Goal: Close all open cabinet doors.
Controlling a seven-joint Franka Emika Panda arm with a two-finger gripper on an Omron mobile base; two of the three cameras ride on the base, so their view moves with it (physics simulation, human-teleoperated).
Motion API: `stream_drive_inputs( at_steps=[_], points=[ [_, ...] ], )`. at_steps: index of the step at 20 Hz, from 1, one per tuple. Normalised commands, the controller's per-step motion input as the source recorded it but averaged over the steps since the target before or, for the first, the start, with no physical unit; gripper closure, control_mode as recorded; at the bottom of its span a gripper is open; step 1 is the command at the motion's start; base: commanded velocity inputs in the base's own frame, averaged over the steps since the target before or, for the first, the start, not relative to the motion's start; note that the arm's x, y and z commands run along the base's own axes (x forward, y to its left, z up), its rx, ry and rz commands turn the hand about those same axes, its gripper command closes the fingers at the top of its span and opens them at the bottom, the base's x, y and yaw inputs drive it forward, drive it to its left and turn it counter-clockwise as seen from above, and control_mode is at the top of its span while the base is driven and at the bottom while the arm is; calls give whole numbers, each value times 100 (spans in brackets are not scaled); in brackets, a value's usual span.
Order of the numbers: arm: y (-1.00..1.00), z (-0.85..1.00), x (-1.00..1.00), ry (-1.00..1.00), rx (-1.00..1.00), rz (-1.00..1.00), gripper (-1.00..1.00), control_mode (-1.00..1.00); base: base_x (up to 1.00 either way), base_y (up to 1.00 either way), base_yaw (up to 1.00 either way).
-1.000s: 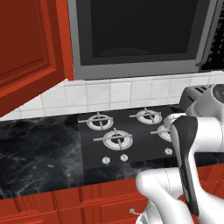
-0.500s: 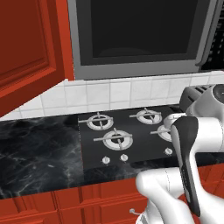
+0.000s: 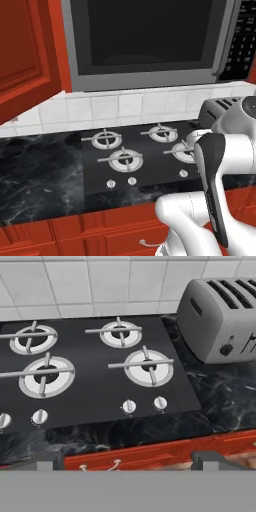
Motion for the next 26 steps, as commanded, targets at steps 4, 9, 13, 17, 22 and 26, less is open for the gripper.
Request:
stream_drive_inputs(
  at_steps=[4, 9, 13, 17, 22, 26],
  points=[
    [0, 0, 0, 0, 0, 0, -100, 100, -2, -64, 0],
    [0, 0, 0, 0, 0, 0, -100, 100, -3, -70, 0],
    [0, 0, 0, 0, 0, 0, -100, 100, -25, -63, 0],
    [0, 0, 0, 0, 0, 0, -100, 100, -43, -46, 0],
    [0, 0, 0, 0, 0, 0, -100, 100, -68, -23, 0],
    [0, 0, 0, 0, 0, 0, -100, 100, -70, -21, 0]
  ],
)
